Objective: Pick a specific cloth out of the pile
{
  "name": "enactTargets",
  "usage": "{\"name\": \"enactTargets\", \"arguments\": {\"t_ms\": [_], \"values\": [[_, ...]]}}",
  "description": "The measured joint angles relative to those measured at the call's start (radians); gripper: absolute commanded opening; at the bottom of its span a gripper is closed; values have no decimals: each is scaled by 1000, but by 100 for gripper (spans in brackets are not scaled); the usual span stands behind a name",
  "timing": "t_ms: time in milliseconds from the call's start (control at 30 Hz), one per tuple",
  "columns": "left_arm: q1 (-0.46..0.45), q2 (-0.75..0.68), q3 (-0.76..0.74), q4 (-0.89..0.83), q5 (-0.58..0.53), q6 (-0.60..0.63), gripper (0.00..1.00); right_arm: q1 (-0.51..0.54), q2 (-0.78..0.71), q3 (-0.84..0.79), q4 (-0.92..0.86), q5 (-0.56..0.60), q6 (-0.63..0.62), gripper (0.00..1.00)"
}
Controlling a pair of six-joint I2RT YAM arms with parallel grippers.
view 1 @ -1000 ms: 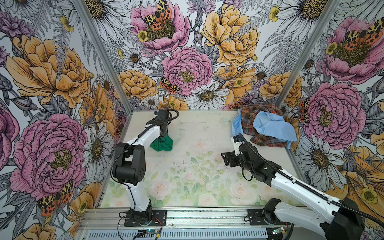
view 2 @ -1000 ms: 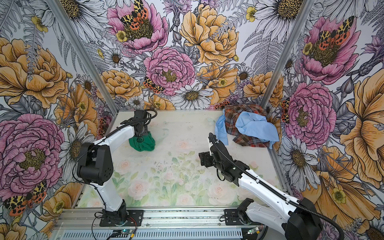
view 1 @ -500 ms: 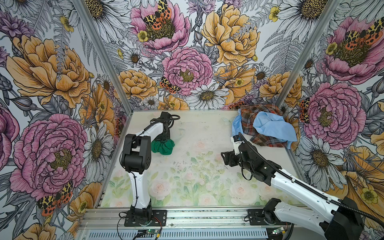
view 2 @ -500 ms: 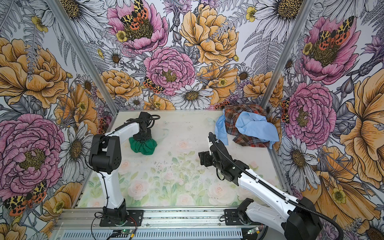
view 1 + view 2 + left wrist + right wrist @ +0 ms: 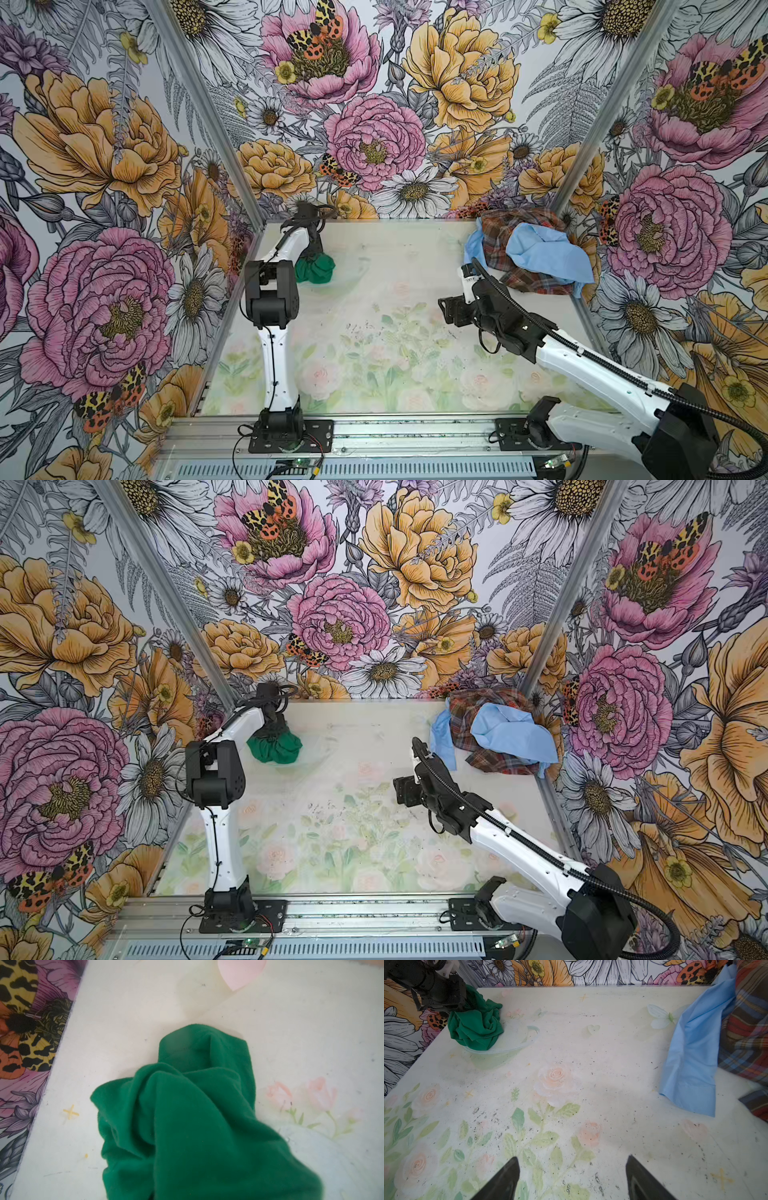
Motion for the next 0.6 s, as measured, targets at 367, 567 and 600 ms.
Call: {"name": "enactTargets", "arguments": {"t_ms": [367, 567, 600], "values": [[-8, -163, -232, 119, 62, 41, 99, 0, 3, 23, -4, 4, 0, 81], [-12, -445, -414, 198, 50, 28, 99, 0, 3, 23, -5, 4, 0, 81], [-7, -484, -437, 208, 49, 17, 99, 0, 3, 23, -5, 4, 0, 81]]}}
